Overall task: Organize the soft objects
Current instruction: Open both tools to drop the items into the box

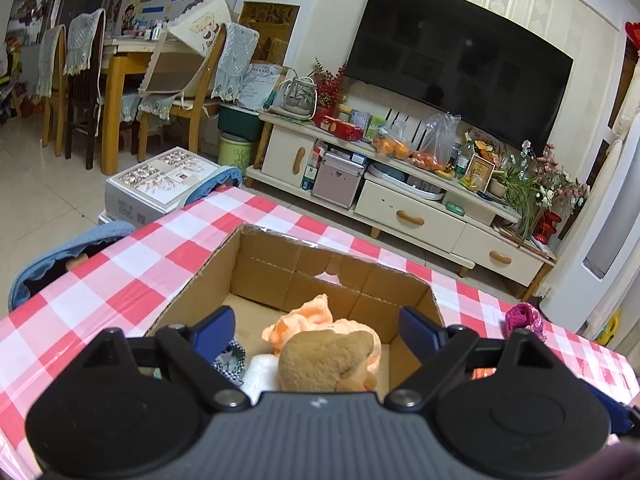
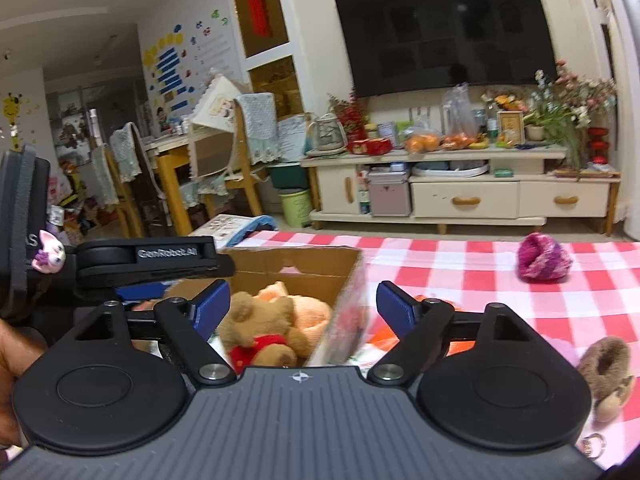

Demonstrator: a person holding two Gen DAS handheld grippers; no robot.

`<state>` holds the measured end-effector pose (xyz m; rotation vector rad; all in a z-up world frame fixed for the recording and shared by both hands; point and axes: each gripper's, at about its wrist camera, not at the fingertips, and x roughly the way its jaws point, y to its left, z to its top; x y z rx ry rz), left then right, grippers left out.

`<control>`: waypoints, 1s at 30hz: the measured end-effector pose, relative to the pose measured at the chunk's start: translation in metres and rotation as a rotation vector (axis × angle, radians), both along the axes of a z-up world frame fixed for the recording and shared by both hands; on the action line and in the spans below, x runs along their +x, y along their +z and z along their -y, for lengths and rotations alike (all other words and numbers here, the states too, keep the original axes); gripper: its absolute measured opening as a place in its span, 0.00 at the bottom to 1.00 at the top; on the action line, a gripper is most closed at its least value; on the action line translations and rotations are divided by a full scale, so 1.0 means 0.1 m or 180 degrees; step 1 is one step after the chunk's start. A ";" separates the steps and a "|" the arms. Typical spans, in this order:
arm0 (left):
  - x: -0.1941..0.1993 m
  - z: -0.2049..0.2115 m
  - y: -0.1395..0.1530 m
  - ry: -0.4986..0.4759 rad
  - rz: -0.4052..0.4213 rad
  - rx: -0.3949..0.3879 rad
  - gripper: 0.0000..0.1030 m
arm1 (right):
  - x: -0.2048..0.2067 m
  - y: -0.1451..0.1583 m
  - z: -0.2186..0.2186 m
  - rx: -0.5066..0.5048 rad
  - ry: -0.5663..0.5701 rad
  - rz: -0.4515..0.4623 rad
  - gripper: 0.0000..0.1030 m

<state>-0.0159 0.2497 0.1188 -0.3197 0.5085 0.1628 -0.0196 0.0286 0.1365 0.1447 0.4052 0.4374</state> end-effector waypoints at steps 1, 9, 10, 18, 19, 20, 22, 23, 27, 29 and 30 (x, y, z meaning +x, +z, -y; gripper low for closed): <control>0.00 0.02 0.00 0.0004 0.0006 0.0028 0.94 | -0.01 -0.01 0.02 -0.0018 -0.0024 0.0000 0.99; -0.01 0.18 0.03 -0.0059 0.0035 0.0189 0.99 | -0.05 -0.08 0.14 -0.0085 -0.0236 -0.0068 1.00; -0.01 0.19 0.03 -0.0086 0.0037 0.0180 0.99 | -0.05 -0.09 0.15 -0.0085 -0.0257 -0.0074 1.00; 0.02 0.35 0.02 -0.0186 0.0031 0.0180 0.99 | -0.14 -0.09 0.29 -0.0114 -0.0431 -0.0080 1.00; 0.03 0.37 0.02 -0.0203 0.0030 0.0179 0.99 | -0.15 -0.09 0.30 -0.0112 -0.0446 -0.0082 1.00; 0.03 0.39 0.01 -0.0214 0.0025 0.0185 0.99 | -0.17 -0.09 0.32 -0.0114 -0.0463 -0.0082 1.00; 0.03 0.43 0.01 -0.0226 0.0014 0.0203 0.99 | -0.19 -0.10 0.36 -0.0125 -0.0486 -0.0077 1.00; 0.03 0.45 0.01 -0.0234 0.0011 0.0204 0.99 | -0.20 -0.10 0.37 -0.0131 -0.0496 -0.0072 1.00; 0.04 0.54 0.01 -0.0289 0.0028 0.0186 0.99 | -0.23 -0.11 0.44 -0.0162 -0.0542 -0.0049 1.00; 0.04 0.59 0.01 -0.0317 0.0031 0.0200 0.99 | -0.24 -0.12 0.46 -0.0175 -0.0563 -0.0038 1.00; 0.04 0.61 0.01 -0.0330 0.0028 0.0210 0.99 | -0.25 -0.12 0.48 -0.0176 -0.0573 -0.0039 1.00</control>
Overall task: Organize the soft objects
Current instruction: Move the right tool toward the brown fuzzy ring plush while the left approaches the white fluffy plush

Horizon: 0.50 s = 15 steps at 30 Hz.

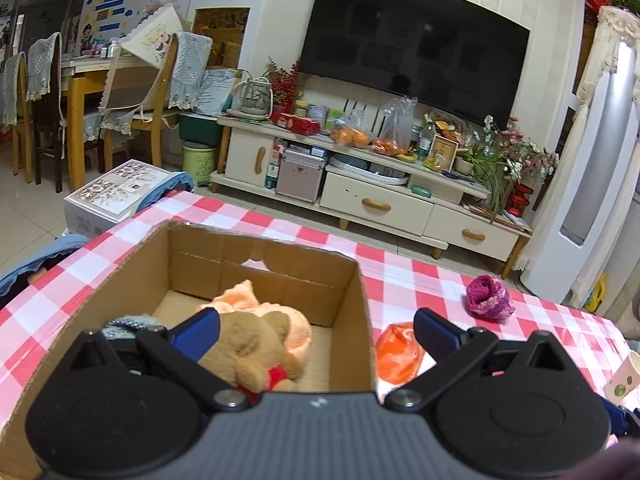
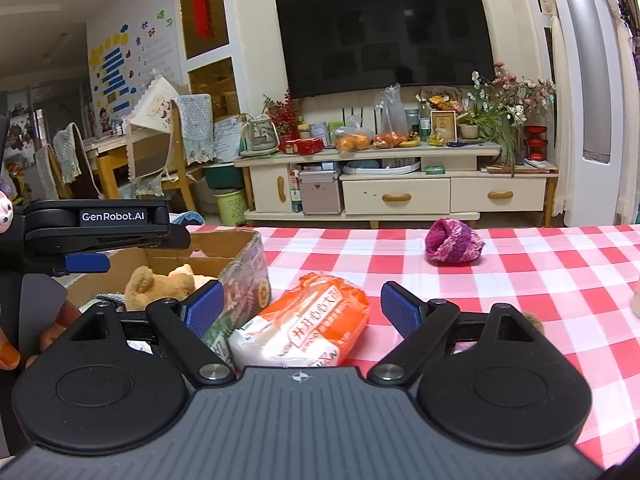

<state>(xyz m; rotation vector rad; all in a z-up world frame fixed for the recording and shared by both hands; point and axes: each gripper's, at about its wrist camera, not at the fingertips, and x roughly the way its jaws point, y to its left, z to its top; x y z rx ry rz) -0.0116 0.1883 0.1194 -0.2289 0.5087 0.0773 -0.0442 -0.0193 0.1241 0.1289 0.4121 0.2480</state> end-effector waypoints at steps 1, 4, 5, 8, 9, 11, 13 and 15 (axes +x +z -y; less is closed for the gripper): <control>0.00 0.02 0.00 -0.0014 -0.0004 0.0008 0.99 | -0.01 0.00 0.02 0.0003 -0.0010 -0.0002 1.00; 0.01 0.09 0.00 -0.0050 -0.0013 0.0013 0.99 | -0.02 -0.01 0.05 0.0008 -0.0039 -0.0006 1.00; 0.02 0.12 0.00 -0.0061 -0.0015 0.0014 0.99 | -0.02 -0.01 0.06 0.0005 -0.0054 -0.0007 1.00; 0.02 0.17 -0.01 -0.0103 -0.0021 0.0037 0.99 | -0.04 -0.02 0.10 0.0019 -0.0096 -0.0012 1.00; 0.01 0.19 -0.01 -0.0115 -0.0021 0.0047 0.99 | -0.04 -0.02 0.09 0.0021 -0.0113 -0.0015 1.00; 0.01 0.24 -0.02 -0.0136 -0.0022 0.0065 0.99 | -0.04 -0.02 0.08 0.0025 -0.0143 -0.0018 1.00; 0.01 0.28 -0.02 -0.0160 -0.0020 0.0079 0.99 | -0.05 -0.03 0.09 0.0027 -0.0169 -0.0023 1.00; 0.03 0.31 -0.02 -0.0185 -0.0020 0.0095 0.99 | -0.06 -0.04 0.09 0.0029 -0.0198 -0.0027 1.00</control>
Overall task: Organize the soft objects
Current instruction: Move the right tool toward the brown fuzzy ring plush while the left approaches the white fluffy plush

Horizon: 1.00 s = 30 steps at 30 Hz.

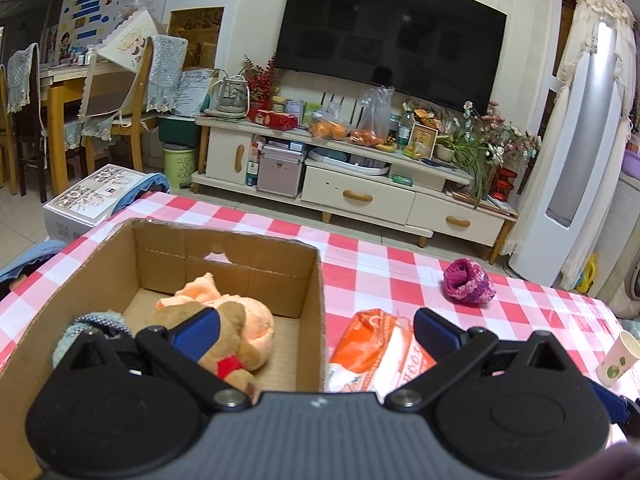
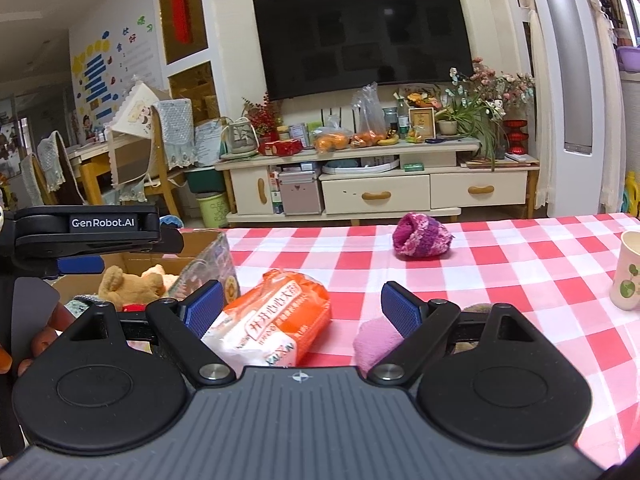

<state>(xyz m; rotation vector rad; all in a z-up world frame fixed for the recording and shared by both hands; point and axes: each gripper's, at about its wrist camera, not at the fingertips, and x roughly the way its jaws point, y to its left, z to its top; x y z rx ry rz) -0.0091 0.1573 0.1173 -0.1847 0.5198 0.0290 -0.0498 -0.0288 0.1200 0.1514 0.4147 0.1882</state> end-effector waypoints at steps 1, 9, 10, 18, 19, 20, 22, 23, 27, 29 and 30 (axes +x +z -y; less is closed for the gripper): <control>0.00 0.02 0.00 -0.0012 -0.0001 0.0010 0.99 | 0.00 0.00 0.00 0.0001 -0.0013 -0.0003 1.00; 0.00 0.20 -0.03 -0.0122 -0.0005 0.0088 0.99 | -0.01 -0.03 0.02 0.0034 -0.0141 -0.0031 1.00; 0.00 0.22 -0.03 -0.0137 -0.0006 0.0099 0.99 | -0.01 -0.04 0.02 0.0037 -0.0157 -0.0031 1.00; 0.00 0.39 -0.07 -0.0267 -0.0018 0.0216 0.99 | -0.04 -0.09 0.08 0.0063 -0.0302 -0.0067 1.00; 0.00 0.41 -0.07 -0.0281 -0.0018 0.0229 0.99 | -0.04 -0.09 0.09 0.0071 -0.0323 -0.0074 1.00; 0.00 0.43 -0.08 -0.0295 -0.0017 0.0243 0.99 | -0.03 -0.10 0.10 0.0084 -0.0341 -0.0083 1.00; 0.00 0.48 -0.09 -0.0328 -0.0019 0.0269 0.99 | -0.03 -0.11 0.12 0.0105 -0.0383 -0.0095 1.00; -0.01 0.50 -0.09 -0.0343 -0.0019 0.0282 0.99 | -0.03 -0.12 0.13 0.0110 -0.0407 -0.0097 1.00; -0.02 0.62 -0.12 -0.0424 -0.0032 0.0334 0.99 | -0.01 -0.14 0.20 0.0144 -0.0507 -0.0120 1.00; -0.03 0.68 -0.14 -0.0484 -0.0037 0.0371 0.99 | 0.00 -0.16 0.24 0.0171 -0.0562 -0.0135 1.00; -0.03 0.71 -0.15 -0.0514 -0.0039 0.0393 0.99 | 0.00 -0.16 0.26 0.0180 -0.0590 -0.0143 1.00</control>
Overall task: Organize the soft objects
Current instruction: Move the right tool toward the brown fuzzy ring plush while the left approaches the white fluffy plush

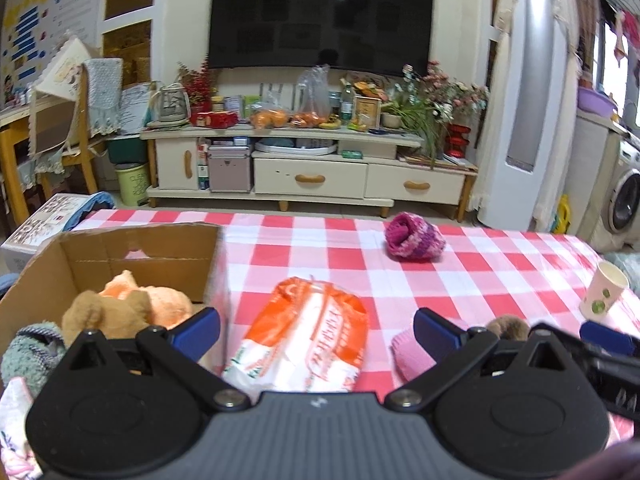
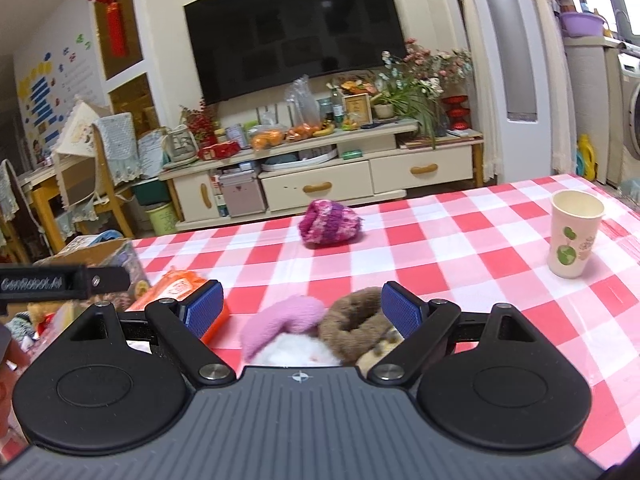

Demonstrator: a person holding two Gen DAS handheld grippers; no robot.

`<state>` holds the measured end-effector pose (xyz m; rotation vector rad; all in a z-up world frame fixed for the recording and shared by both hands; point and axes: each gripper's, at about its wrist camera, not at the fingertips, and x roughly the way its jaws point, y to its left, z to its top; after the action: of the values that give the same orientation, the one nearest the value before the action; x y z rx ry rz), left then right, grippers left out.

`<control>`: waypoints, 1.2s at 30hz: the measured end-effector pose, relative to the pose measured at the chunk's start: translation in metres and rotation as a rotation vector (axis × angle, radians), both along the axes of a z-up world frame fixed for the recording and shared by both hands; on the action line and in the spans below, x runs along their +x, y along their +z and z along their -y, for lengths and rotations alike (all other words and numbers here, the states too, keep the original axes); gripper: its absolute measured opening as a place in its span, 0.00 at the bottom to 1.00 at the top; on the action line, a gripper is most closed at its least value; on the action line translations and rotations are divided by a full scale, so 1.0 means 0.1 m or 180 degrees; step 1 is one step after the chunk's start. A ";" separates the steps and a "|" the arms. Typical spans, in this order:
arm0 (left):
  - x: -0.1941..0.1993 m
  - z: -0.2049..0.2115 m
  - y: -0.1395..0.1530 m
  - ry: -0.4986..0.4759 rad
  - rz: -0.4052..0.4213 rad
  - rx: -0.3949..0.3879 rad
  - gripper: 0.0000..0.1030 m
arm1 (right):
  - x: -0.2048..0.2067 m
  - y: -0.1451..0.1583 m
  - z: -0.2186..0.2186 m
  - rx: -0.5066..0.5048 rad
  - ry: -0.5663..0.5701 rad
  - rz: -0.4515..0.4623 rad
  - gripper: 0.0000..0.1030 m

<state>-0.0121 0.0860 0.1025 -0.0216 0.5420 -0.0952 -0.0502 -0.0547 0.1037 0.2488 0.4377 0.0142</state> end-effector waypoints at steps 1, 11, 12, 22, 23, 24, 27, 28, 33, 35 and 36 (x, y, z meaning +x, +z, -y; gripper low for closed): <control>-0.01 0.04 -0.01 -0.0035 -0.0003 0.0025 0.99 | 0.00 -0.02 0.03 0.0006 -0.0033 -0.0007 1.00; -0.06 0.45 -0.20 -0.0466 -0.0140 0.0218 0.99 | 0.14 -0.21 0.20 0.0223 -0.0207 -0.0281 1.00; -0.06 0.50 -0.22 -0.0525 -0.0162 0.0245 0.99 | 0.16 -0.25 0.23 0.0276 -0.0188 -0.0319 1.00; -0.08 0.85 -0.49 -0.0929 -0.0397 0.0338 0.99 | 0.44 -0.39 0.31 0.0699 0.0029 -0.0455 1.00; -0.07 0.87 -0.51 -0.0941 -0.0412 0.0335 0.99 | 0.46 -0.39 0.30 0.0701 0.0054 -0.0449 1.00; -0.06 0.89 -0.53 -0.0949 -0.0425 0.0329 0.99 | 0.48 -0.39 0.32 0.0700 0.0093 -0.0445 1.00; -0.01 0.96 -0.58 -0.0968 -0.0478 0.0301 0.97 | 0.53 -0.39 0.29 0.0658 0.0198 -0.0464 1.00; 0.00 0.97 -0.60 -0.0970 -0.0495 0.0293 0.97 | 0.56 -0.40 0.27 0.0643 0.0220 -0.0478 1.00; 0.06 1.06 -0.67 -0.0969 -0.0546 0.0293 0.94 | 0.61 -0.45 0.27 0.0643 0.0296 -0.0565 1.00; 0.08 1.09 -0.69 -0.0958 -0.0552 0.0296 0.94 | 0.61 -0.46 0.30 0.0636 0.0312 -0.0591 1.00; 0.09 1.10 -0.69 -0.0956 -0.0558 0.0297 0.93 | 0.59 -0.46 0.31 0.0636 0.0320 -0.0601 1.00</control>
<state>-0.0030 -0.0243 0.0330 0.1441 0.7221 -0.3635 0.0090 -0.0859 0.0579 0.4265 0.6376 0.1342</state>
